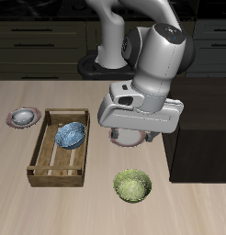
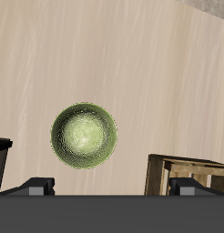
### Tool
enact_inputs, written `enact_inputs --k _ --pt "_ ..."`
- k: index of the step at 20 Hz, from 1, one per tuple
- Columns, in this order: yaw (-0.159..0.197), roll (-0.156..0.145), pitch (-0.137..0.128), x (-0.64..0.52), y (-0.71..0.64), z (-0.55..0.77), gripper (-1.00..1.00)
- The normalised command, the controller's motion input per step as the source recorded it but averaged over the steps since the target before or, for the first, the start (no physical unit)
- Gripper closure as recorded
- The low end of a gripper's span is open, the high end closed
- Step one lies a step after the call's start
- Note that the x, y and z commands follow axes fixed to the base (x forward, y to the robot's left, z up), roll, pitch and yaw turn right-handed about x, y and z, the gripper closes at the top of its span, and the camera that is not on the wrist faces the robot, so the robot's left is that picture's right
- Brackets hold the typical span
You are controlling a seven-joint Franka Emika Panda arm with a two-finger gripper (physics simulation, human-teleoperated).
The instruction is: Place the white bowl on the off-center plate and place the green bowl on top of the wooden shelf
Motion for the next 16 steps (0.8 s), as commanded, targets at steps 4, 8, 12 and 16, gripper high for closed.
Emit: enact_inputs --k 4,8,12,16 --pt "0.002 0.008 0.023 0.01 0.04 -0.19 -1.00" --pt "0.000 -0.006 0.036 0.06 0.02 -0.34 -1.00" --pt "0.000 -0.009 0.037 0.03 0.01 -0.32 -1.00" --pt "-0.003 -0.002 0.020 0.00 0.03 -0.25 -1.00"
